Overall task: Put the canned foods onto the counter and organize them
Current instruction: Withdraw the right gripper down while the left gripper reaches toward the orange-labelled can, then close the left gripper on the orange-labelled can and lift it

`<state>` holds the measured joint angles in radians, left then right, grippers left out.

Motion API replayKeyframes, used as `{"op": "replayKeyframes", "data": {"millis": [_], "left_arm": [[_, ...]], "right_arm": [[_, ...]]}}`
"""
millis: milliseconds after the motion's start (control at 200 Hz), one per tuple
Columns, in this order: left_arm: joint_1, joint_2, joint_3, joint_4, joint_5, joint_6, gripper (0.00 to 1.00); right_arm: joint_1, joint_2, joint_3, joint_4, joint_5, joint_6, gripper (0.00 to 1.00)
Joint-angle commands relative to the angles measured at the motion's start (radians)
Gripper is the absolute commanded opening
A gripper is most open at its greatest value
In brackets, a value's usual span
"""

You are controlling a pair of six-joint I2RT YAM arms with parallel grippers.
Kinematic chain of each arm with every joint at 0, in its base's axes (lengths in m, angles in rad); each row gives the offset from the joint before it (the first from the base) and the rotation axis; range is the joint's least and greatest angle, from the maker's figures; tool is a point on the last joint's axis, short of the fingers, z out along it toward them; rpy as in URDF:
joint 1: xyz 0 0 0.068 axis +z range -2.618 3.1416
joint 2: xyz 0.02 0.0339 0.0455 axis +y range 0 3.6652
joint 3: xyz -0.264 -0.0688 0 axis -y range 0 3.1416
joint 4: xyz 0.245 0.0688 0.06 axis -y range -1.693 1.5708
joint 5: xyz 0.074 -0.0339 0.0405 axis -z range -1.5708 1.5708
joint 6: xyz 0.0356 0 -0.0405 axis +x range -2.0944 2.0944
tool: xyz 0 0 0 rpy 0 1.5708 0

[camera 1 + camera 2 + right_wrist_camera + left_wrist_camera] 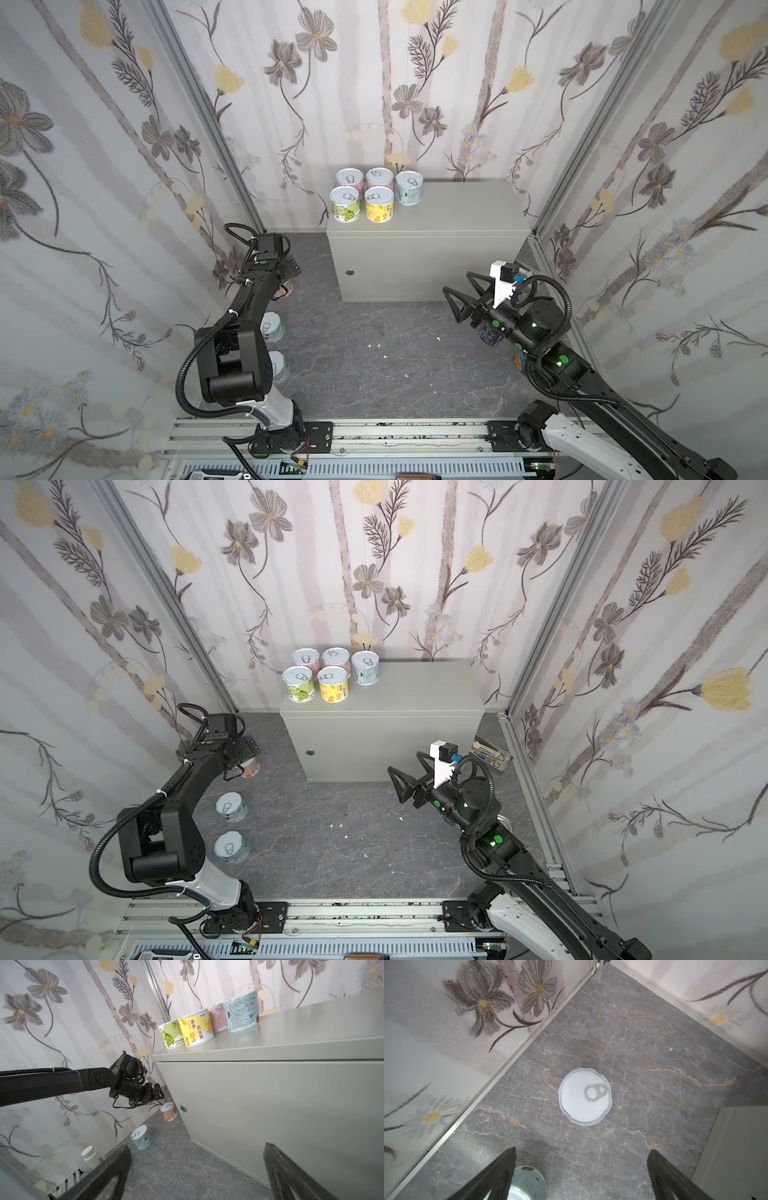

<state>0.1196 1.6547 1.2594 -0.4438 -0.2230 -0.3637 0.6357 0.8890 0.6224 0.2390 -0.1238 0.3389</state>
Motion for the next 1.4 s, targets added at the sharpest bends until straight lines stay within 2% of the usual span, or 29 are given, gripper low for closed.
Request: {"op": "replayKeyframes", "data": {"millis": [0, 265, 664, 1394], "left_arm": [[0.006, 0.075, 0.043, 0.051, 0.009, 0.027, 1.00], [0.051, 0.226, 0.147, 0.065, 0.021, 0.033, 1.00], [0.055, 0.362, 0.227, 0.117, 0.040, 0.077, 1.00], [0.068, 0.477, 0.239, 0.132, 0.067, 0.072, 0.98]], "right_arm": [[0.003, -0.022, -0.041, 0.059, 0.033, 0.008, 1.00], [0.003, 0.011, -0.111, 0.136, 0.040, 0.013, 1.00], [0.002, 0.113, -0.128, 0.203, 0.009, 0.037, 1.00], [0.004, 0.213, -0.126, 0.222, 0.005, 0.045, 1.00]]}}
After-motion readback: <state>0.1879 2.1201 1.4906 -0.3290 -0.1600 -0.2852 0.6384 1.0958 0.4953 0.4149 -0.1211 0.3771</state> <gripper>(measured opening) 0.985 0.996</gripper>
